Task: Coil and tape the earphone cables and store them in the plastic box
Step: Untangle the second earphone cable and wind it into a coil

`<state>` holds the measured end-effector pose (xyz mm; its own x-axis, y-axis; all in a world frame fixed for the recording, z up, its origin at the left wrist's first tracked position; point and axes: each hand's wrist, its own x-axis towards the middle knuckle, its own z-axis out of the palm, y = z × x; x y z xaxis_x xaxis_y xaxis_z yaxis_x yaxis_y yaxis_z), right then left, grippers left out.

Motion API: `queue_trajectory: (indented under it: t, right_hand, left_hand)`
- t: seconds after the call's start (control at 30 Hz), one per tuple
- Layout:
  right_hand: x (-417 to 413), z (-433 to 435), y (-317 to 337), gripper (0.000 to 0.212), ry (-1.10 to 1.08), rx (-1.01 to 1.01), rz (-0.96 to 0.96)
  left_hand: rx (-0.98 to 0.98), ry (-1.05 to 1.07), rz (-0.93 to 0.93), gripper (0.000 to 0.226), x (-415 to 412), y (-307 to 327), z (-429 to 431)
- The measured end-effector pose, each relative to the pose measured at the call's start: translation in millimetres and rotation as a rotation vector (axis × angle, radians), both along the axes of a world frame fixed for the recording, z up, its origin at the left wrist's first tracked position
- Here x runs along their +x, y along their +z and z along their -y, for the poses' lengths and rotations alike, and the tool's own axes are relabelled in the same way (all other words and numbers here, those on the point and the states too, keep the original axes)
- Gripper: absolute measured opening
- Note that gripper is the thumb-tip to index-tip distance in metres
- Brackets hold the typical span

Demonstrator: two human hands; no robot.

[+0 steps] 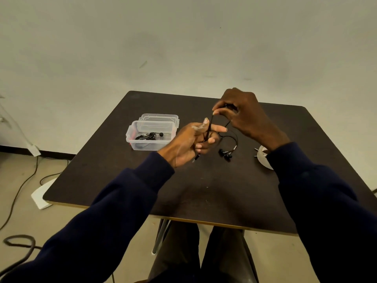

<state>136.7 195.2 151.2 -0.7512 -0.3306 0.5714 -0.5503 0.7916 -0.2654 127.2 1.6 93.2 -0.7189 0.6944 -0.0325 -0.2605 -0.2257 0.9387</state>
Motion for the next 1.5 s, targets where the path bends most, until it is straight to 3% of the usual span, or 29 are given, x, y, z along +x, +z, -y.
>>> queue_trajectory:
  t: [0.07, 0.17, 0.3, 0.37, 0.47, 0.57, 0.8, 0.9, 0.97, 1.17, 1.27, 1.33, 1.4, 1.5]
  right_hand:
    - [-5, -2, -7, 0.009, -0.045, -0.143, -0.028]
    - [-3, 1, -30, 0.009, -0.056, -0.458, 0.104]
    - [16, 25, -81, 0.020, 0.037, -0.476, 0.288]
    - [32, 41, -98, 0.026, 0.032, -0.501, 0.411]
    - [55, 52, -105, 0.022, 0.061, -0.448, 0.460]
    - [65, 47, -97, 0.024, 0.033, -0.306, 0.389]
    - [48, 13, -49, 0.019, -0.077, 0.157, 0.036]
    - [36, 3, -39, 0.027, -0.036, 0.228, -0.118]
    - [25, -4, -38, 0.020, 0.013, 0.188, -0.128]
    - [14, -7, -56, 0.013, 0.023, -0.358, 0.057]
    - [29, 7, -79, 0.022, 0.085, -0.485, 0.236]
    - [40, 23, -95, 0.028, 0.027, -0.566, 0.392]
    - [52, 38, -106, 0.022, 0.053, -0.573, 0.511]
    - [69, 43, -106, 0.024, 0.071, -0.348, 0.483]
  left_hand:
    - [0.063, -0.050, 0.024, 0.044, 2, 4, 2]
    - [0.175, -0.049, 0.081, 0.034, 6, 15, 1]
    - [0.467, -0.122, 0.150, 0.033, 0, 20, -2]
    - [0.523, -0.070, 0.160, 0.031, -10, 15, -5]
    - [0.420, 0.139, 0.111, 0.033, -24, 6, -3]
    - [0.233, 0.227, -0.022, 0.038, -30, -5, 4]
    - [-0.167, 0.130, -0.261, 0.036, -8, -17, 2]
    - [-0.187, 0.009, -0.229, 0.048, 1, -19, -1]
    - [-0.129, -0.035, -0.152, 0.058, 4, -21, -3]
    - [0.188, -0.220, 0.082, 0.041, 15, -9, -3]
    - [0.460, -0.240, 0.149, 0.037, 7, 0, -7]
    - [0.503, -0.197, 0.100, 0.039, -5, 1, -8]
    - [0.455, -0.066, 0.070, 0.045, -17, -2, -7]
    - [0.355, 0.173, 0.024, 0.039, -26, -6, -6]
